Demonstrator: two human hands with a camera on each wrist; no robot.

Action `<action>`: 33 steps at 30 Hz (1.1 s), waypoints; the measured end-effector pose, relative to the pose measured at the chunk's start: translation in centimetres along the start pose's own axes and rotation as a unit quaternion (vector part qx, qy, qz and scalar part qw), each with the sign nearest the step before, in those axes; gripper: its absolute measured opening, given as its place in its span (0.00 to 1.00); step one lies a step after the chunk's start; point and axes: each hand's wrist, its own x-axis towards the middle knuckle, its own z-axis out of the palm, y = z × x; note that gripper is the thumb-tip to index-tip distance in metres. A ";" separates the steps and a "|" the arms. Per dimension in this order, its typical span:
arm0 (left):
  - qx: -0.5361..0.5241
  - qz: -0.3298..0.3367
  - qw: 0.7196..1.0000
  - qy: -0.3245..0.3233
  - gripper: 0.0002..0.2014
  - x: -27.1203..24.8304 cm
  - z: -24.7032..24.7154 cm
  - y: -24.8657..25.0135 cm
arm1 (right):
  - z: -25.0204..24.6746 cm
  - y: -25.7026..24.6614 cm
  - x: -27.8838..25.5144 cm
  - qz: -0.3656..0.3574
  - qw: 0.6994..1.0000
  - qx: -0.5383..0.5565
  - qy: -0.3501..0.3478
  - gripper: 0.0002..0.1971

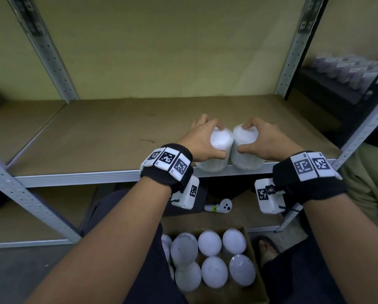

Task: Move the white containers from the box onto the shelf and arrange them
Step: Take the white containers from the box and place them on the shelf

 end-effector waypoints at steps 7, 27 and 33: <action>0.002 -0.005 1.000 0.001 0.32 -0.6 -0.2 0.2 | -0.4 0.2 -1.1 -0.032 0.999 -0.030 0.002 0.33; 0.066 0.032 0.996 0.052 0.16 -1.7 -1.1 1.3 | -0.7 0.4 -2.2 -0.080 0.994 -0.020 0.069 0.12; 0.079 0.012 0.996 0.046 0.16 0.8 -1.1 1.2 | -1.0 0.0 -0.3 -0.048 0.996 -0.024 0.069 0.14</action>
